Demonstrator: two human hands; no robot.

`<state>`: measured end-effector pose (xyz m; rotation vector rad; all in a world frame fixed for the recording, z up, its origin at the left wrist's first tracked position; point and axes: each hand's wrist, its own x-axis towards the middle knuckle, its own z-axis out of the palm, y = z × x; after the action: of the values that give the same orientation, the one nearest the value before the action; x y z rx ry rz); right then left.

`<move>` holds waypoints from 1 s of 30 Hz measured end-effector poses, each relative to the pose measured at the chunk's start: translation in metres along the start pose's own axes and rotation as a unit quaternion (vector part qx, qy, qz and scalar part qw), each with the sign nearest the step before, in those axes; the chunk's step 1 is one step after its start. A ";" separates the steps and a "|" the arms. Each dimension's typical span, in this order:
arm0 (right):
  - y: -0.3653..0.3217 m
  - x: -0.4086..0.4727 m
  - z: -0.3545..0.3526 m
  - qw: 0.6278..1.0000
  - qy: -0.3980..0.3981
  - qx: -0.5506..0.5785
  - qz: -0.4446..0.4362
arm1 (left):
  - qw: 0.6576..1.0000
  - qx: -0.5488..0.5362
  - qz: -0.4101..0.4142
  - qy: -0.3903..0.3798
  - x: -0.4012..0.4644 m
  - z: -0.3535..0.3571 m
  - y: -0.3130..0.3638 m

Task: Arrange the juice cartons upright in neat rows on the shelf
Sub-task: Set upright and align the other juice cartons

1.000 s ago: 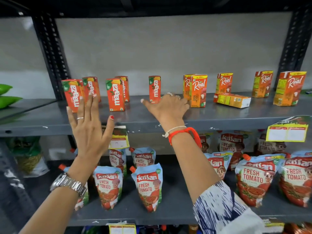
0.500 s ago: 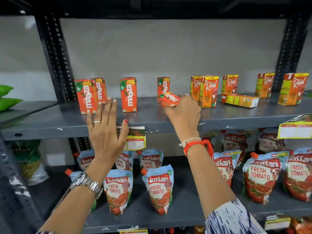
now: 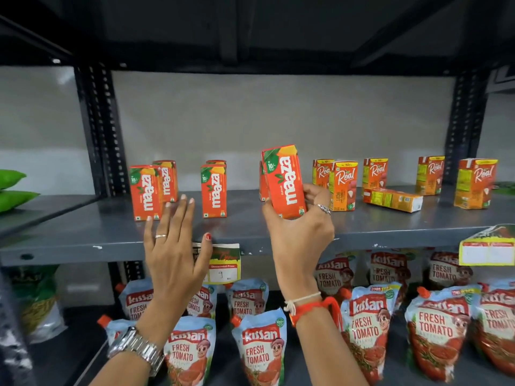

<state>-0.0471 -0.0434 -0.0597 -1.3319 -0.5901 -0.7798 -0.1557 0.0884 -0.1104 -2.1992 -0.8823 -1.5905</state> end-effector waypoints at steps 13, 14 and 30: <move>0.004 0.049 0.025 0.966 -0.173 -0.185 0.046 | 1.000 0.002 -0.001 0.030 0.002 0.002 0.003; 0.005 0.053 0.030 0.960 -0.190 -0.199 0.052 | 1.000 0.002 -0.002 0.030 0.002 0.002 0.004; 0.018 0.064 0.071 0.922 -0.237 -0.305 0.037 | 0.999 -0.010 0.001 0.043 0.002 0.006 0.000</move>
<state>0.0108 0.0170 -0.0101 -2.1421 -0.6969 -0.5953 -0.1509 0.0925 -0.1105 -2.1263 -0.8425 -1.6867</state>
